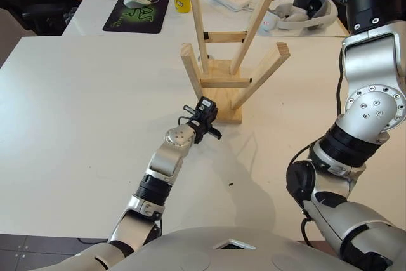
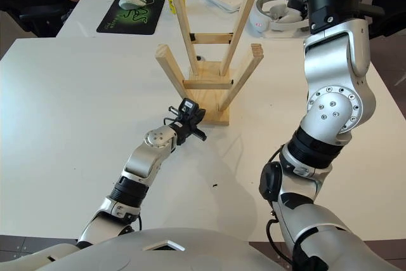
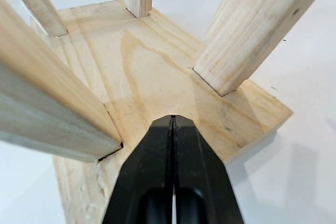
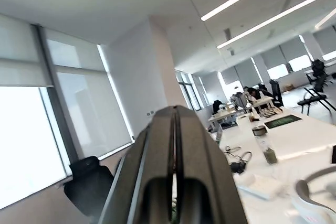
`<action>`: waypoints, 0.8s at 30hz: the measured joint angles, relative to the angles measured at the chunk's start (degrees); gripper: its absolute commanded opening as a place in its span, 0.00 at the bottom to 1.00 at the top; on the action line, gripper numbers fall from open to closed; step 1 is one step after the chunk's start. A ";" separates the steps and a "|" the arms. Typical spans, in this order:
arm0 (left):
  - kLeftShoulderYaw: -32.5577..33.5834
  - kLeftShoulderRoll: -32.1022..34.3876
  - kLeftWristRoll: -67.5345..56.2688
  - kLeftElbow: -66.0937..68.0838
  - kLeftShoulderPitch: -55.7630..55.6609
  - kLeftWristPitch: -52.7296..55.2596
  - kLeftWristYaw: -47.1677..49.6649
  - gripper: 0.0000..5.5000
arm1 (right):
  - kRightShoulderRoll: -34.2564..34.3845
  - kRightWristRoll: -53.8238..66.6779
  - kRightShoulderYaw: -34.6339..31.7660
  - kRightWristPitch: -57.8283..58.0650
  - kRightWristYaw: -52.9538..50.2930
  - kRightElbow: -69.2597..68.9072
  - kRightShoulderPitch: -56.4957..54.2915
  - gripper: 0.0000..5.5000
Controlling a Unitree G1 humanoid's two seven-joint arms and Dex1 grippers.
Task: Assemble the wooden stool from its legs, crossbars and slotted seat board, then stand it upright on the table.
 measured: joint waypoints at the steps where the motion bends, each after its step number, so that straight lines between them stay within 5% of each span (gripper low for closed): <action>1: -0.33 0.51 0.00 -0.87 0.27 0.25 -0.64 0.00 | -2.27 -2.11 2.03 0.26 2.66 3.31 1.51 0.00; 12: -4.38 17.03 -2.61 -20.72 5.42 11.87 -16.59 0.00 | -12.24 -16.41 15.32 -17.17 36.09 34.04 14.85 0.00; 24: -4.16 21.94 -5.52 -21.59 5.68 15.65 -20.35 0.00 | -10.47 -24.86 18.30 -36.99 47.88 57.40 8.93 0.00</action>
